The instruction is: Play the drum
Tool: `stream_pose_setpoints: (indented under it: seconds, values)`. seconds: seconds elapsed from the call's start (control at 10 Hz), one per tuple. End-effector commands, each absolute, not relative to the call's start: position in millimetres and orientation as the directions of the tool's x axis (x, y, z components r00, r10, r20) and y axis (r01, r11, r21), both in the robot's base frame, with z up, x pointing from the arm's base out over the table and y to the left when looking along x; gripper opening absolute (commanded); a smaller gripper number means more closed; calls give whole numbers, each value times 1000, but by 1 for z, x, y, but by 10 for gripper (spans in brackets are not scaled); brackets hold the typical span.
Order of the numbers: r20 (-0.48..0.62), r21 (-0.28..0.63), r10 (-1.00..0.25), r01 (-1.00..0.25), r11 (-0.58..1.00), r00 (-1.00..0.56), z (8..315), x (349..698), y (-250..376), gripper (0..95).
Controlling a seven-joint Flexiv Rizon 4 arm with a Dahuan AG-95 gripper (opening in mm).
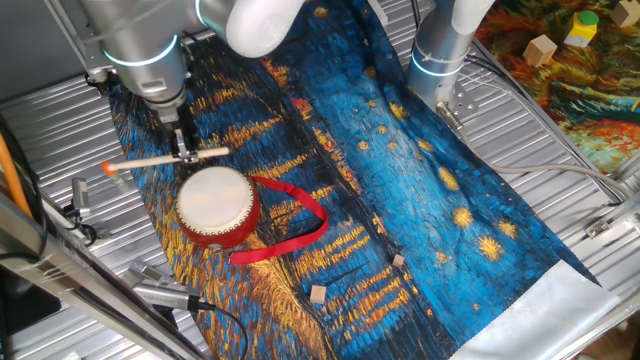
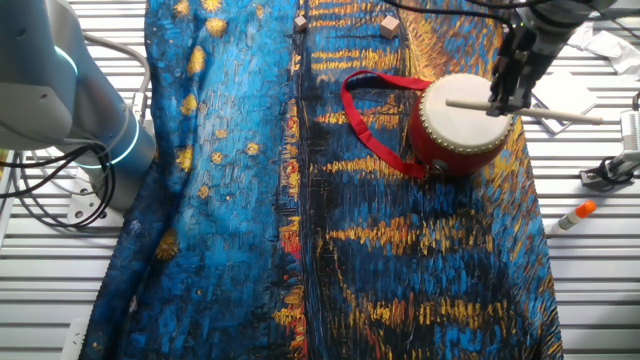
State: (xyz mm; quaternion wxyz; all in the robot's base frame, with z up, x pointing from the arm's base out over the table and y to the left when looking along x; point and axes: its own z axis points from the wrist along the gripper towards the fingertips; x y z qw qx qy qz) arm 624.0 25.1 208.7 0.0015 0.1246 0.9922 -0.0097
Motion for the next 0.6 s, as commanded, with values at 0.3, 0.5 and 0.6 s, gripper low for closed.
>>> stream_pose_setpoints:
  seconds: [0.3,0.5,0.6]
  values:
    - [-6,-55,253,253,966,-967,208,625,25,0]
    - [-4,-55,253,253,966,-968,208,626,25,0]
    - [0,-53,254,253,966,-967,208,626,25,0]
